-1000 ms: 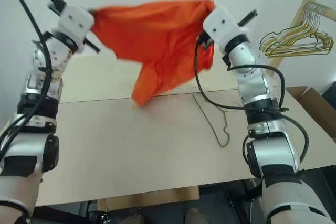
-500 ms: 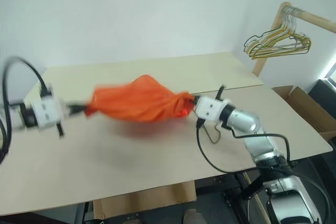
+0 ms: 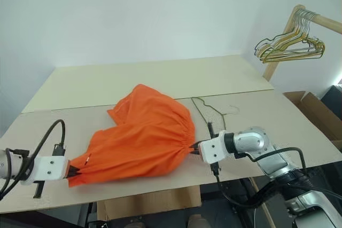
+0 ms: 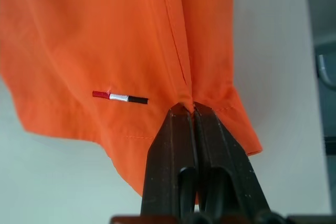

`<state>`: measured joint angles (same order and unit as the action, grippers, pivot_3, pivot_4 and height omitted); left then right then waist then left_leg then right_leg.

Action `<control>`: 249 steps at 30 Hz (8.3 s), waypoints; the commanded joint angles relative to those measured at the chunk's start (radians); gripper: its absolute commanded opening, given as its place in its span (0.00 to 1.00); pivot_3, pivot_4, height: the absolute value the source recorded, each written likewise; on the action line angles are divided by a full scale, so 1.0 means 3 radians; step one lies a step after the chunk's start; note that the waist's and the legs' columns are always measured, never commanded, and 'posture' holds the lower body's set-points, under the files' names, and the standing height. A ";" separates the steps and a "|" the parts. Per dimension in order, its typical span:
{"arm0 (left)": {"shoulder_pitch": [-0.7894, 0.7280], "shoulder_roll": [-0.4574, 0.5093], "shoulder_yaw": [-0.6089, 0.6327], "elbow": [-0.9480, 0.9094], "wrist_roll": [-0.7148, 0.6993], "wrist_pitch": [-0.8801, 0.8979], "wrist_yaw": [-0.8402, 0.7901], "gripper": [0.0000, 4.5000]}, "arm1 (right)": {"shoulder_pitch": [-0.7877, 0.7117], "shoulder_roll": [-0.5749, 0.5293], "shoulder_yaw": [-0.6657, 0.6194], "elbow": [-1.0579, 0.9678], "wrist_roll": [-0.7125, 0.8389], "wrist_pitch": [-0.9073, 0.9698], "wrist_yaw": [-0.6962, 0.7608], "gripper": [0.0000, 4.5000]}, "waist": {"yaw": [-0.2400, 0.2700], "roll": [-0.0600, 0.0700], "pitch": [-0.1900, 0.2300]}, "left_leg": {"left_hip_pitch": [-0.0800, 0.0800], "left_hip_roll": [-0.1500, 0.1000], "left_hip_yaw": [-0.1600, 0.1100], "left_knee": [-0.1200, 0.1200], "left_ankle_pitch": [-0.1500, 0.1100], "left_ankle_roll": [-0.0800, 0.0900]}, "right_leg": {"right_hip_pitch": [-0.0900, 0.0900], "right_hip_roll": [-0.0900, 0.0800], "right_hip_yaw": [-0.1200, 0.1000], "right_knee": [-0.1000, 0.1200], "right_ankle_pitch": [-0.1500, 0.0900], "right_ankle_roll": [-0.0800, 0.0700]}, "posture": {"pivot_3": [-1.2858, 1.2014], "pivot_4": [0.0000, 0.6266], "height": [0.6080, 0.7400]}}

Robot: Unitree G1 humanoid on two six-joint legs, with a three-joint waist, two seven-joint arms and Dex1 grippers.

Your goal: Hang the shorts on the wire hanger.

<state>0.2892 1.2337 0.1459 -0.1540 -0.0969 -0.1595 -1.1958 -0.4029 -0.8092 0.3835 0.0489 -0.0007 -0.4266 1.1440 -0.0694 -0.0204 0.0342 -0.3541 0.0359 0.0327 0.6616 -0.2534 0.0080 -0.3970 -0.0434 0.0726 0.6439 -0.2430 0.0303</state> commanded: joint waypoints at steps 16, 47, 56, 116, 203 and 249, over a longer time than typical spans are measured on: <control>0.0237 0.0023 0.0298 -0.0424 0.0082 0.0282 -0.0137 0.34 | -0.0417 -0.0239 0.0067 0.0469 -0.0049 -0.0547 0.0689 0.56 | 0.0016 -0.0006 0.0004 | 0.0003 0.0000 0.0005 0.0000 -0.0001 0.0002 | -0.0001 0.0000 0.0006 0.0005 -0.0002 -0.0011 | 0.52 0.00 1.00; -0.1353 -0.0903 0.0386 -0.0690 -0.1668 0.1159 -0.0273 1.00 | -0.0968 0.1138 -0.0792 0.0837 0.0136 0.4321 -0.1886 1.00 | -0.0001 -0.0019 0.0007 | -0.0071 -0.0008 -0.0006 -0.0001 -0.0002 0.0000 | -0.0073 0.0000 0.0002 0.0012 0.0013 -0.0021 | 0.51 0.00 1.00; -0.1408 -0.1017 0.0370 -0.0732 -0.1716 0.1204 -0.0220 1.00 | -0.0977 0.1151 -0.0589 0.1238 0.0046 0.4370 -0.1802 0.88 | -0.0019 -0.0021 0.0006 | -0.0065 -0.0007 -0.0009 -0.0001 -0.0001 0.0000 | -0.0068 0.0003 0.0001 0.0013 0.0014 -0.0022 | 0.52 0.00 1.00; -0.2667 -0.3324 0.0438 0.0135 -0.3173 0.2957 0.2214 0.79 | 0.0273 0.1697 -0.0309 -0.0997 -0.0505 0.1431 -0.2394 0.00 | 0.0001 -0.0035 -0.0012 | -0.0085 -0.0017 -0.0035 0.0014 0.0004 -0.0018 | -0.0072 0.0004 -0.0003 0.0008 0.0027 -0.0014 | 0.51 0.00 1.00; -0.3251 -0.2583 0.0279 0.0786 -0.2654 0.2236 -0.0375 0.00 | -0.0879 0.1056 -0.1087 0.0329 0.1904 0.3272 0.0592 0.13 | -0.0016 -0.0033 -0.0005 | -0.0053 -0.0010 -0.0036 0.0013 0.0001 -0.0014 | -0.0029 0.0010 -0.0010 -0.0009 0.0023 -0.0009 | 0.50 0.00 1.00; -0.3166 -0.2717 0.0302 0.1014 -0.2624 0.2186 -0.0360 0.12 | -0.1098 0.1059 -0.0969 0.0567 0.2074 0.3799 0.0978 0.00 | -0.0020 -0.0032 -0.0005 | -0.0052 -0.0010 -0.0037 0.0013 0.0001 -0.0014 | -0.0029 0.0010 -0.0011 -0.0009 0.0023 -0.0009 | 0.50 0.00 1.00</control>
<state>-0.6629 0.4145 0.2301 0.1474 -0.8975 0.5160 -1.3021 -0.7061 -0.4957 0.1298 0.2343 0.6003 0.7096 1.4474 -0.0753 -0.0300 0.0328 -0.3697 0.0329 0.0215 0.6655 -0.2531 0.0038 -0.4057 -0.0404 0.0693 0.6412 -0.2361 0.0276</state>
